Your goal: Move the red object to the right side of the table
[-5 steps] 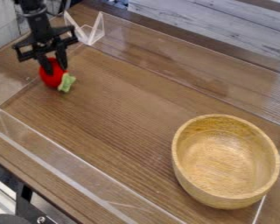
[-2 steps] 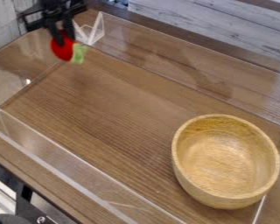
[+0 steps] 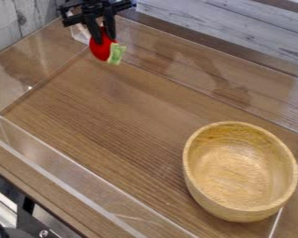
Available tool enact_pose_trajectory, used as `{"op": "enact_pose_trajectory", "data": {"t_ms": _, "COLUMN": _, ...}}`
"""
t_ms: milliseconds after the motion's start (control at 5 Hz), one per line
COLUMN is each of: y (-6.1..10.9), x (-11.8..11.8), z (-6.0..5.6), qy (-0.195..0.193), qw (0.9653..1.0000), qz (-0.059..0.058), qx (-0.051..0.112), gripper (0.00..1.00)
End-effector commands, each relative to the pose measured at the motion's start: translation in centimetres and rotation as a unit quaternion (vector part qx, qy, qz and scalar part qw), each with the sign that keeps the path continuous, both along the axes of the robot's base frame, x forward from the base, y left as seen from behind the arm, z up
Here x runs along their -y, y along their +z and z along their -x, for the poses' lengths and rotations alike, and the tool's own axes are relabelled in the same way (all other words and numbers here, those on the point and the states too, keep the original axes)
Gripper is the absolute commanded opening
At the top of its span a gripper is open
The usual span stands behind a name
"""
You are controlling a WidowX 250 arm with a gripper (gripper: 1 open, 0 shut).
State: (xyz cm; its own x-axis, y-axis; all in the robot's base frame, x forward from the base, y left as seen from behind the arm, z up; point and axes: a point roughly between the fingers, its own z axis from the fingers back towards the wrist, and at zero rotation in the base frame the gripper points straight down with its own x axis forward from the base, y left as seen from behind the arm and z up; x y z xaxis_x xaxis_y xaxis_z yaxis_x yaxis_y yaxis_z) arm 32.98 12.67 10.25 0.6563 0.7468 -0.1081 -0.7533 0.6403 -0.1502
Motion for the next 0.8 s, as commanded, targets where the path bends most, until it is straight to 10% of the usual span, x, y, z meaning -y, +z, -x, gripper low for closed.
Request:
{"op": "enact_pose_trajectory", "data": {"t_ms": 0, "y": 2.1, "x": 1.1, "z": 0.1, "qy": -0.027, "qw": 0.999, "qz": -0.019, "qx": 0.032, "gripper": 0.0}}
{"op": "enact_pose_trajectory", "data": {"t_ms": 600, "y": 1.4, "x": 2.1, "z": 0.7, "qy": -0.047, "qw": 0.9984, "qz": -0.026, "qx": 0.016, "gripper": 0.0}}
